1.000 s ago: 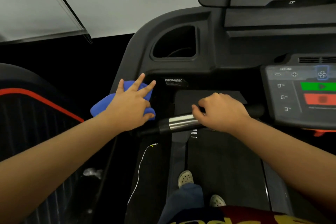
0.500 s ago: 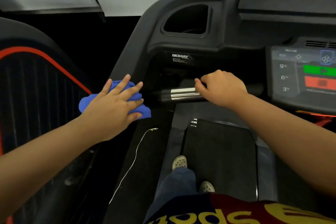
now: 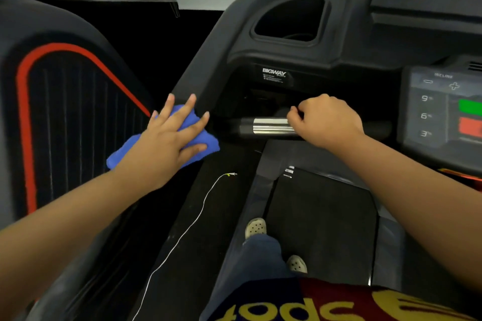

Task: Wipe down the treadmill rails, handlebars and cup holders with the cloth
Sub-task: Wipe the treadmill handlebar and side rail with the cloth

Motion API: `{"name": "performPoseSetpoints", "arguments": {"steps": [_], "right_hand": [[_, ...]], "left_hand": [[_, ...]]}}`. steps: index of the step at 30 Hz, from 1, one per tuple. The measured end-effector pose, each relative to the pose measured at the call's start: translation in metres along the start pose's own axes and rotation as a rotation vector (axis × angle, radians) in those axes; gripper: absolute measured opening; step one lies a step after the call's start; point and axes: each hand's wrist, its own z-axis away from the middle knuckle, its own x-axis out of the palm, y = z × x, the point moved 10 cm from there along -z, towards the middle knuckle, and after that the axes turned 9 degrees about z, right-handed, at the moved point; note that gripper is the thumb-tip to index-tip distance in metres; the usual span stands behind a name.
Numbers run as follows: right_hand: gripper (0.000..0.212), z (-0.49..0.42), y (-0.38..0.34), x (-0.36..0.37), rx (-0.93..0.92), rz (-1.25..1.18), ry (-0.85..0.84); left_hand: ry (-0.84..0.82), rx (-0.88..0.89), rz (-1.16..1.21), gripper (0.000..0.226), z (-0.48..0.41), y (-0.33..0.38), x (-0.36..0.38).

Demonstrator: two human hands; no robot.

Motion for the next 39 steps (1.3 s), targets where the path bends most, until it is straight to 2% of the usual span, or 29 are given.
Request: {"name": "performPoseSetpoints", "arguments": {"steps": [5,12,19,24,28,32,34,36,39], "right_hand": [[0.046,0.001,-0.001,0.001,-0.004,0.024,-0.001],[0.044,0.001,-0.005,-0.001,-0.016,0.06,0.011],[0.043,0.002,-0.004,-0.003,-0.004,0.054,0.053],[0.044,0.005,-0.002,-0.007,0.017,0.02,0.07],[0.042,0.006,-0.001,-0.011,0.039,0.03,0.086],[0.036,0.006,-0.001,-0.008,0.076,0.031,0.082],[0.027,0.007,-0.003,-0.011,0.079,-0.025,0.141],[0.029,0.011,-0.02,-0.016,0.017,-0.107,0.222],[0.025,0.031,-0.077,-0.023,-0.092,-0.397,0.347]], "left_hand": [[0.064,-0.064,0.085,0.057,-0.037,-0.003,-0.007],[0.137,-0.134,0.143,0.056,-0.116,-0.016,-0.021],[-0.027,0.023,-0.018,0.056,-0.163,-0.002,-0.012],[0.016,0.076,0.038,0.049,-0.142,-0.002,-0.017],[0.022,0.153,0.16,0.044,-0.092,-0.001,-0.017],[-0.014,0.131,0.276,0.041,-0.039,-0.007,-0.02],[-0.05,0.096,0.314,0.041,-0.021,-0.009,-0.019],[-0.077,0.077,0.342,0.04,-0.004,-0.009,-0.017],[-0.089,0.077,0.36,0.04,0.018,-0.01,-0.016]]}}
